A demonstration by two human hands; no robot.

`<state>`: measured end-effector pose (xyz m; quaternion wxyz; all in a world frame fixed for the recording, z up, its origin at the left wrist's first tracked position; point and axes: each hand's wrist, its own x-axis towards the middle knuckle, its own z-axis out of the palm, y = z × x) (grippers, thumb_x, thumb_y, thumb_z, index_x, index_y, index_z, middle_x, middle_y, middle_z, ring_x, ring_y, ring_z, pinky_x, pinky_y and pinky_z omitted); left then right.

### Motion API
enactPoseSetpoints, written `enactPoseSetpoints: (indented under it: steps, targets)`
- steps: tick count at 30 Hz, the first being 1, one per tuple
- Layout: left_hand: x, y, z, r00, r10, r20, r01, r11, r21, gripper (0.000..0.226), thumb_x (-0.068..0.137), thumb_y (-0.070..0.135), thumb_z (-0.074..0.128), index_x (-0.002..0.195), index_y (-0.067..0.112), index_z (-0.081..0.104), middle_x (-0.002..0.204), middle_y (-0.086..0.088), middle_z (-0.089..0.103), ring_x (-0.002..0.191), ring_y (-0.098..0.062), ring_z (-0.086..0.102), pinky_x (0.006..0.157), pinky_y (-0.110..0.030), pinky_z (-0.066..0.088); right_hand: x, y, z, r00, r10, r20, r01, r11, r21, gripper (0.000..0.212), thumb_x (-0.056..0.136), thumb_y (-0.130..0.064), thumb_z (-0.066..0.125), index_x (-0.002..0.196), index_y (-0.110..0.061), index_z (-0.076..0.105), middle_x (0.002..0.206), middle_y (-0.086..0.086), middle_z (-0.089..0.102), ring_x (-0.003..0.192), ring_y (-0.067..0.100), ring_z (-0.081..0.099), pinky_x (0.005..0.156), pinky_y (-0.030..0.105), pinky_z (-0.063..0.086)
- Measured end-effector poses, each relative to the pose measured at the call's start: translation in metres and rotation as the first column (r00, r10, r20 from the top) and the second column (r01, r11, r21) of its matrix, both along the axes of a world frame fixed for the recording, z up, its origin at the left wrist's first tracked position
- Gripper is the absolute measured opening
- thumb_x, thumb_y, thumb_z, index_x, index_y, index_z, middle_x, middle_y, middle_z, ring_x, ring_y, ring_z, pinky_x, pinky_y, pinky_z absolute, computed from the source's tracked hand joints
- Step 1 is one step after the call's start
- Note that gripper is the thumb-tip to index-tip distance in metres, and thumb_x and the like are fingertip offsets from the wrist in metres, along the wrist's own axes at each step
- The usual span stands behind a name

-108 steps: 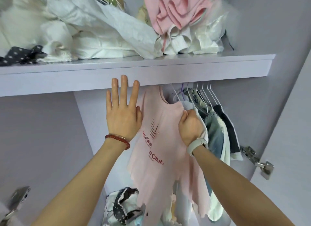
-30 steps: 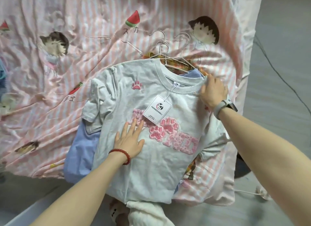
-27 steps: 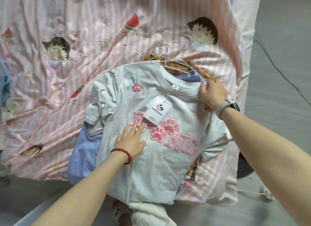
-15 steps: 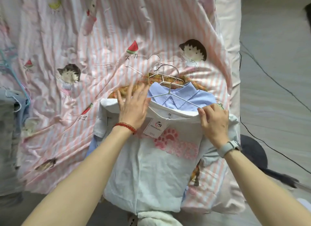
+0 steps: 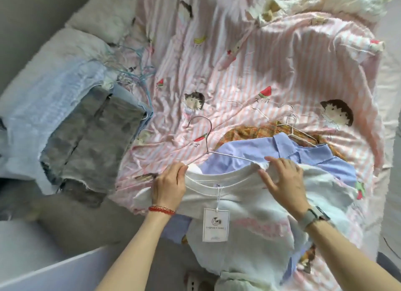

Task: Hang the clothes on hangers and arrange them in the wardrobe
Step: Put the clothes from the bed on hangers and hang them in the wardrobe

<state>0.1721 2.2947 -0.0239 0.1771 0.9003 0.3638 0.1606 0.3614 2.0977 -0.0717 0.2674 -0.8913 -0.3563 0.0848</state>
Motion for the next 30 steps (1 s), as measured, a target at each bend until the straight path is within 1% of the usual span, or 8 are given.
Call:
enactPoseSetpoints:
  steps: [4, 8, 12, 16, 19, 22, 26, 30]
  targets:
    - [-0.111, 0.021, 0.024, 0.951, 0.299, 0.076, -0.301, 0.954, 0.009, 0.024, 0.085, 0.017, 0.047, 0.082, 0.002, 0.066, 0.081, -0.013, 0.069, 0.068, -0.034, 0.064, 0.059, -0.037, 0.048, -0.067, 0.073, 0.021, 0.951, 0.309, 0.028, -0.309, 0.951, 0.01, 0.031, 0.087, -0.036, 0.054, 0.095, -0.008, 0.064, 0.089, 0.013, 0.061, 0.086, 0.035, 0.059, 0.076, 0.04, 0.037]
    - [-0.231, 0.021, 0.047, 0.829, 0.535, 0.163, -0.546, 0.837, 0.034, 0.022, 0.084, 0.017, 0.049, 0.079, 0.002, 0.064, 0.077, -0.015, 0.067, 0.069, -0.035, 0.062, 0.06, -0.038, 0.045, -0.156, 0.138, 0.049, 0.811, 0.576, 0.102, -0.584, 0.809, 0.068, 0.013, 0.082, -0.015, 0.067, 0.079, -0.003, 0.061, 0.078, 0.016, 0.056, 0.073, 0.037, 0.056, 0.064, 0.042, 0.046]
    - [-0.356, -0.008, 0.064, 0.587, 0.776, 0.229, -0.805, 0.588, 0.071, 0.024, 0.083, 0.02, 0.05, 0.078, 0.002, 0.064, 0.076, -0.018, 0.067, 0.067, -0.038, 0.062, 0.058, -0.038, 0.046, -0.27, 0.185, 0.086, 0.6, 0.77, 0.216, -0.799, 0.59, 0.116, 0.017, 0.084, -0.021, 0.063, 0.084, -0.005, 0.065, 0.078, 0.013, 0.059, 0.068, 0.033, 0.058, 0.058, 0.035, 0.047]
    - [-0.47, -0.058, 0.076, 0.31, 0.896, 0.318, -0.951, 0.297, 0.088, 0.022, 0.082, 0.018, 0.052, 0.077, 0.0, 0.063, 0.072, -0.019, 0.066, 0.065, -0.039, 0.062, 0.055, -0.039, 0.046, -0.394, 0.212, 0.12, 0.314, 0.902, 0.296, -0.949, 0.287, 0.131, 0.035, 0.088, -0.034, 0.047, 0.085, -0.004, 0.066, 0.073, 0.012, 0.059, 0.064, 0.032, 0.06, 0.051, 0.036, 0.05]
    - [-0.541, -0.106, 0.082, 0.145, 0.925, 0.352, -0.987, 0.112, 0.114, 0.02, 0.082, 0.016, 0.053, 0.077, 0.0, 0.064, 0.068, -0.02, 0.065, 0.061, -0.039, 0.061, 0.053, -0.036, 0.044, -0.483, 0.214, 0.139, 0.103, 0.932, 0.347, -0.991, 0.064, 0.12, 0.044, 0.088, -0.041, 0.038, 0.08, -0.007, 0.065, 0.069, 0.009, 0.059, 0.061, 0.028, 0.061, 0.047, 0.032, 0.049]
    - [-0.595, -0.157, 0.086, -0.017, 0.917, 0.399, -0.991, -0.069, 0.115, 0.02, 0.083, 0.013, 0.053, 0.078, -0.002, 0.063, 0.067, -0.022, 0.064, 0.057, -0.039, 0.06, 0.052, -0.036, 0.044, -0.559, 0.204, 0.154, -0.077, 0.903, 0.422, -0.985, -0.133, 0.106, 0.036, 0.085, -0.04, 0.043, 0.07, -0.014, 0.062, 0.06, 0.001, 0.06, 0.055, 0.022, 0.061, 0.042, 0.022, 0.041]
    - [-0.644, -0.219, 0.093, -0.196, 0.865, 0.461, -0.956, -0.274, 0.108, 0.017, 0.083, 0.009, 0.052, 0.076, -0.004, 0.062, 0.067, -0.021, 0.062, 0.06, -0.035, 0.059, 0.057, -0.035, 0.042, -0.641, 0.187, 0.163, -0.369, 0.834, 0.409, -0.895, -0.438, 0.087, 0.034, 0.086, -0.045, 0.045, 0.078, -0.017, 0.061, 0.062, -0.005, 0.062, 0.054, 0.018, 0.061, 0.044, 0.025, 0.046]
    - [-0.68, -0.271, 0.105, -0.4, 0.8, 0.446, -0.857, -0.499, 0.126, 0.036, 0.084, 0.023, 0.04, 0.077, -0.003, 0.065, 0.072, -0.023, 0.065, 0.067, -0.039, 0.059, 0.069, -0.042, 0.042, -0.718, 0.158, 0.182, -0.586, 0.71, 0.389, -0.755, -0.653, 0.055, 0.015, 0.084, -0.041, 0.052, 0.091, -0.028, 0.052, 0.055, -0.008, 0.063, 0.05, 0.013, 0.058, 0.044, 0.015, 0.038]
